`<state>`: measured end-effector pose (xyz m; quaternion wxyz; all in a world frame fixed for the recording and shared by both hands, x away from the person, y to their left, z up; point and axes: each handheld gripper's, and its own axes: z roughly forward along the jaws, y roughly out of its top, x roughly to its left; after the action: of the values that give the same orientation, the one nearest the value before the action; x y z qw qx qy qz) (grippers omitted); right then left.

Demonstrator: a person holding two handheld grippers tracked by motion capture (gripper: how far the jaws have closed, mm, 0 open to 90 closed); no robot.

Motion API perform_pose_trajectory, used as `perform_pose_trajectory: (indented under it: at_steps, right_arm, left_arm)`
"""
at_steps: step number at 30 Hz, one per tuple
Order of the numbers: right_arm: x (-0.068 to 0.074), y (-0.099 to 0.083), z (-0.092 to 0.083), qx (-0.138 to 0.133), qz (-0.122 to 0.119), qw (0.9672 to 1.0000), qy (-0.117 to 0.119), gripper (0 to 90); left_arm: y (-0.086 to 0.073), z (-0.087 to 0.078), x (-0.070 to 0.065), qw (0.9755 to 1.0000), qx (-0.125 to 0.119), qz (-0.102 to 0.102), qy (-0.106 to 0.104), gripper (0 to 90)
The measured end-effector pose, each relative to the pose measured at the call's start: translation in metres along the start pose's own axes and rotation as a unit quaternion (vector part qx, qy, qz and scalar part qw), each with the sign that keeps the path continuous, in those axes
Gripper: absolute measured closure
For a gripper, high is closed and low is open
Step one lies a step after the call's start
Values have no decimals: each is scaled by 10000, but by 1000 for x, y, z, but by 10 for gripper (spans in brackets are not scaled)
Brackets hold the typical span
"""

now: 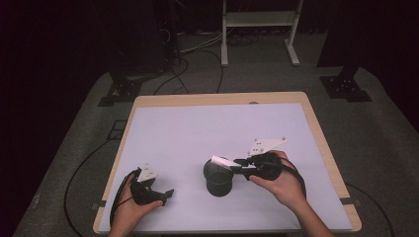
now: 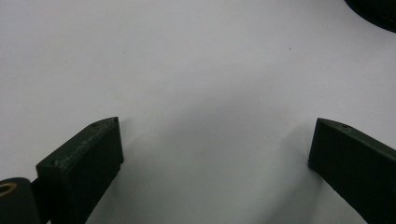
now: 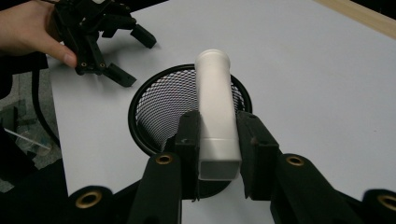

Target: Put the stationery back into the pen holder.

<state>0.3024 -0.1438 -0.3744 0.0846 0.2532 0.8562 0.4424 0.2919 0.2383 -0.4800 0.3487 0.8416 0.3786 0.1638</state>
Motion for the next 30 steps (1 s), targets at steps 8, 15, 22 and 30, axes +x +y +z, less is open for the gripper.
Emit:
perform_pose_trajectory:
  at_steps: [8,15,22,30]
  right_arm:
    - [4,4,2,10,-114,9999,22,704]
    - [5,9,6,8,-128,9999,50,704]
    - [7,15,23,128,-182,9997,136,703]
    - [7,17,38,247,-200,9994,165,702]
  left_arm:
    - [0,0,0,10000,9,-15,-8,23]
    - [0,0,0,10000,12,-12,-8,22]
    - [0,0,0,10000,16,8,-5,22]
    - [0,0,0,10000,13,-2,-7,22]
